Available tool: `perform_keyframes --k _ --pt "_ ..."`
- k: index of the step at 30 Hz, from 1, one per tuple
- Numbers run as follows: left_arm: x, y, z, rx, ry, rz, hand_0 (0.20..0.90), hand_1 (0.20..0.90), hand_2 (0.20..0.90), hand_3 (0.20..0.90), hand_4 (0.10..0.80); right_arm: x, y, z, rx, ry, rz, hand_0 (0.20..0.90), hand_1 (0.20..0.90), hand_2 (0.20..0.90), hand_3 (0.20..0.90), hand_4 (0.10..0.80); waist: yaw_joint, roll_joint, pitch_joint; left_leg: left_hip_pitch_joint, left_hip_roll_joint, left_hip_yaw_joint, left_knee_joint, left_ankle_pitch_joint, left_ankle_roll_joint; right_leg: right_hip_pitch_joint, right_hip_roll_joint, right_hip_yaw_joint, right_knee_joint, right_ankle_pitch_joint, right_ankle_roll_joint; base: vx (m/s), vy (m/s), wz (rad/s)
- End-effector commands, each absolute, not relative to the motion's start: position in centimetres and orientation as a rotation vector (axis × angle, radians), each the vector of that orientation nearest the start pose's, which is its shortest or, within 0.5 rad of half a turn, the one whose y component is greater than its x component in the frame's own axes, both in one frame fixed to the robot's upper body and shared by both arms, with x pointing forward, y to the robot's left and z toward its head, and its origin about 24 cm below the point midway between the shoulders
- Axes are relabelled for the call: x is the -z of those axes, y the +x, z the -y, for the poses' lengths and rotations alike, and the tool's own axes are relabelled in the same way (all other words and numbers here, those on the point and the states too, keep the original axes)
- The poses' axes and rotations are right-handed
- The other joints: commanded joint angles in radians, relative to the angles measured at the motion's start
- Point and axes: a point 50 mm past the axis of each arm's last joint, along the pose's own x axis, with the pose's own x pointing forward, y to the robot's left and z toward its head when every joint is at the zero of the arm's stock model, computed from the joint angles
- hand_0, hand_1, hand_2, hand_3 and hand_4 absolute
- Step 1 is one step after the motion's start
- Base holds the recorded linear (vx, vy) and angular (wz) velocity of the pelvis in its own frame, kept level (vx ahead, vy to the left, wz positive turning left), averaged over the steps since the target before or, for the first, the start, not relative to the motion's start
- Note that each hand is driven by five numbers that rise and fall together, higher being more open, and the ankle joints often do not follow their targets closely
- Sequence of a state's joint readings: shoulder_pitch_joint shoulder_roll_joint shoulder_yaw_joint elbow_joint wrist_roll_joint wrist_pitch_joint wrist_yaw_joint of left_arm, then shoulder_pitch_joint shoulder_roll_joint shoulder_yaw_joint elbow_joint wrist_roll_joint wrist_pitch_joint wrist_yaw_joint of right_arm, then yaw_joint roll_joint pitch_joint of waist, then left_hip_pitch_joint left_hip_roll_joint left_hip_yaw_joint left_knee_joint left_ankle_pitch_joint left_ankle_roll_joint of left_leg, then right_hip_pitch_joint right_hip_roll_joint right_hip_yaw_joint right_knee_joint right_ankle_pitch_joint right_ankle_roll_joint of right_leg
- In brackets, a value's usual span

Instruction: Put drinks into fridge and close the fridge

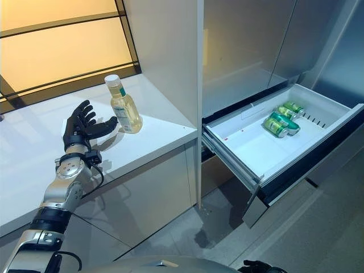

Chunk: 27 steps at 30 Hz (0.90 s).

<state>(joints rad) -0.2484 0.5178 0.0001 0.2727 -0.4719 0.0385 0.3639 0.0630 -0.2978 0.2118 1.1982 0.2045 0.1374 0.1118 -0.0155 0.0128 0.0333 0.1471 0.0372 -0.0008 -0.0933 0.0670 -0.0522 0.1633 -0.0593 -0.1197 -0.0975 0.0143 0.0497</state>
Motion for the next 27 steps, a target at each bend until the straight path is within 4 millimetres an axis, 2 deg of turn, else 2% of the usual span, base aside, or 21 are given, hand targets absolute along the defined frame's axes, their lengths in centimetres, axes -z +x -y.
perform_keyframes --k 1,12,19,27 --pt "-17.2 33.3 -26.4 -0.371 0.054 0.327 0.900 0.900 0.900 0.900 0.800 16.8 6.6 22.4 -0.055 -0.126 -1.403 0.900 0.900 0.900 0.900 0.800 -0.015 -0.002 -0.010 0.009 -0.067 -0.041 0.006 -0.110 0.051 -0.011 0.031 0.030 0.035 -0.036 0.016 0.000 0.000 0.00" --pt "-16.9 33.7 -24.5 -0.217 -0.108 0.285 0.900 0.900 0.900 0.900 0.800 16.7 6.8 22.4 -0.053 -0.121 -1.401 0.900 0.900 0.900 0.900 0.800 -0.017 -0.001 -0.010 0.009 -0.068 -0.043 0.006 -0.111 0.053 -0.014 0.032 0.035 0.036 -0.036 0.016 0.006 -0.003 -0.03" --pt "-17.6 33.4 -24.6 -0.202 -0.105 0.309 0.900 0.900 0.900 0.900 0.800 16.7 6.9 22.5 -0.050 -0.118 -1.401 0.900 0.900 0.900 0.900 0.800 -0.010 -0.002 -0.008 0.006 -0.066 -0.042 0.006 -0.109 0.051 -0.014 0.031 0.029 0.035 -0.036 0.017 0.001 -0.001 -0.04" --pt "-18.0 32.9 -23.9 -0.117 -0.161 0.332 0.900 0.900 0.900 0.900 0.800 16.6 7.2 22.5 -0.045 -0.109 -1.394 0.900 0.900 0.900 0.900 0.800 -0.001 -0.004 -0.005 0.003 -0.068 -0.048 0.006 -0.107 0.052 -0.014 0.030 0.023 0.034 -0.035 0.016 0.000 0.000 0.00"
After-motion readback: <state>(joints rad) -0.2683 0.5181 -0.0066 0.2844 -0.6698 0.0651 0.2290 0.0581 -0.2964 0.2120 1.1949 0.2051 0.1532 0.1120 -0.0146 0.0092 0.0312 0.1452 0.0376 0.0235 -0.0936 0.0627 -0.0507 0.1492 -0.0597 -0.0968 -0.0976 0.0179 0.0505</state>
